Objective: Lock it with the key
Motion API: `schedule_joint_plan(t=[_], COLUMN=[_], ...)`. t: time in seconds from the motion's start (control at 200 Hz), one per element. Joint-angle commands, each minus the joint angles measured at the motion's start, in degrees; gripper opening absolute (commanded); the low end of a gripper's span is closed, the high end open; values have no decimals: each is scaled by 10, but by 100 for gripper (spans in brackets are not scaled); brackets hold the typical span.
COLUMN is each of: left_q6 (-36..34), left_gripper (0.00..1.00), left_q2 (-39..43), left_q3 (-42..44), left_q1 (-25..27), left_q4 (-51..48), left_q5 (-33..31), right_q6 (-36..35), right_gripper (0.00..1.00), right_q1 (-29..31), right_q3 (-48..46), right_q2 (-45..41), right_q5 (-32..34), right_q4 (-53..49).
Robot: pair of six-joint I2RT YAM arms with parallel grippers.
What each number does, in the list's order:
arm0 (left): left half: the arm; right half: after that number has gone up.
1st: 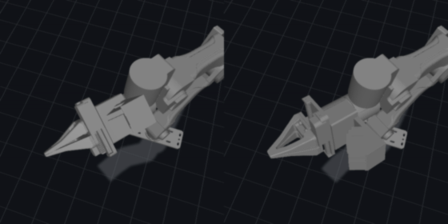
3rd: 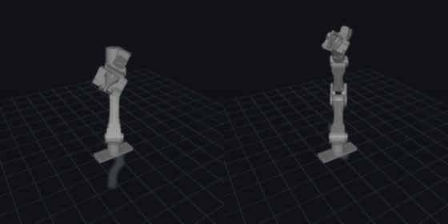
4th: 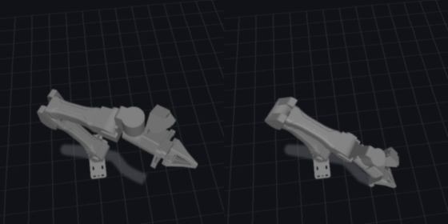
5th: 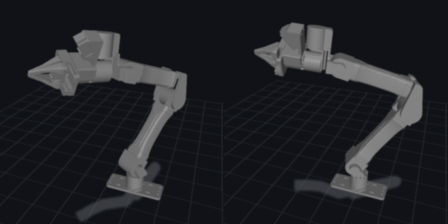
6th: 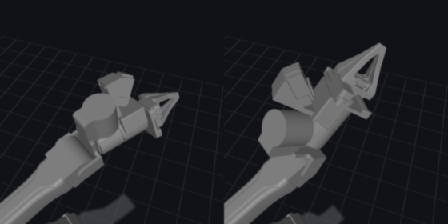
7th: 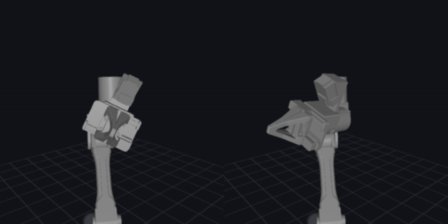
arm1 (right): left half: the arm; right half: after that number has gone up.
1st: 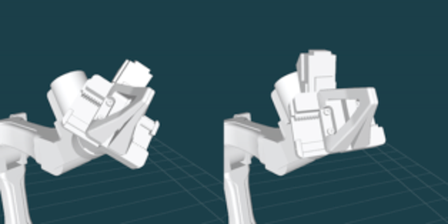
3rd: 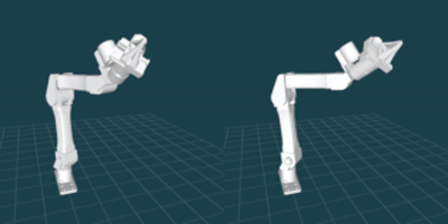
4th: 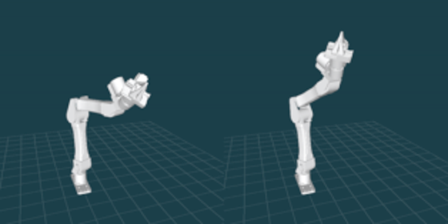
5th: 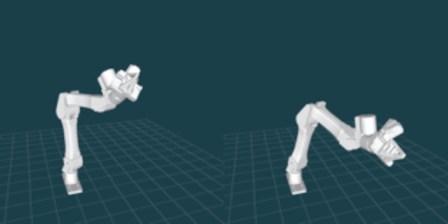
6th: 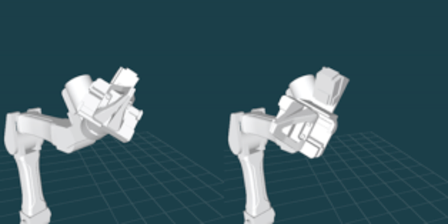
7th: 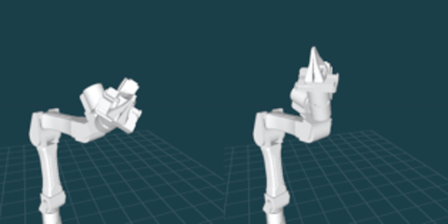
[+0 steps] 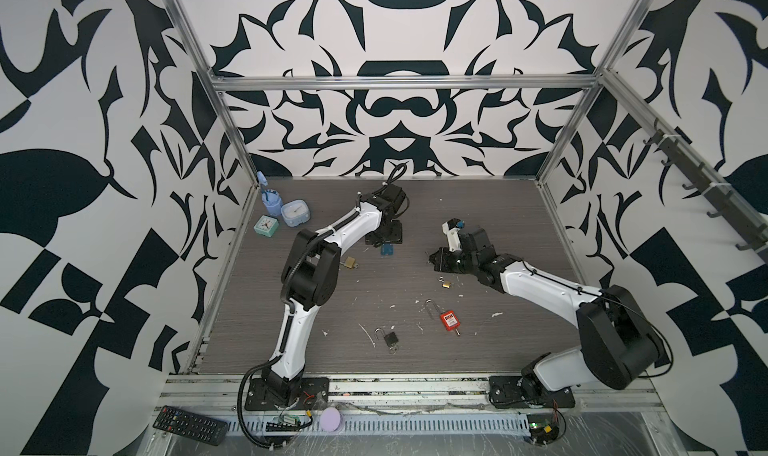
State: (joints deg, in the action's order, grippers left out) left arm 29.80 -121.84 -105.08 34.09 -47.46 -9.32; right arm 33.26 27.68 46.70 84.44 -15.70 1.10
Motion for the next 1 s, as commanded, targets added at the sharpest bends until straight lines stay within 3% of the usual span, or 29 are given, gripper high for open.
schedule_joint_plan(t=[0.0,0.13,0.3,0.405,0.505,0.665,0.995], left_q6=[-4,0,3,3,5,16,20], left_gripper=[74,75,82,91,98,99,100], left_q2=[109,238,455,586,658,683,616], left_q3=[2,108,358,492,567,597,555], left_q1=[-1,-3,-4,-13,-16,-17,-17], left_q4=[-3,64,215,301,336,322,309], left_q5=[-58,-135,-230,-235,-227,-229,-208], right_q6=[6,8,3,8,11,-2,-19], right_gripper=[0,0,0,0,0,0,0], right_q1=[-8,-12,-16,-17,-17,-17,-17], right_q3=[42,86,162,209,250,302,362], right_q2=[17,58,140,199,252,305,363], right_q5=[-26,-61,-123,-163,-191,-197,-200], right_q4=[17,14,-10,-19,-27,-57,-97])
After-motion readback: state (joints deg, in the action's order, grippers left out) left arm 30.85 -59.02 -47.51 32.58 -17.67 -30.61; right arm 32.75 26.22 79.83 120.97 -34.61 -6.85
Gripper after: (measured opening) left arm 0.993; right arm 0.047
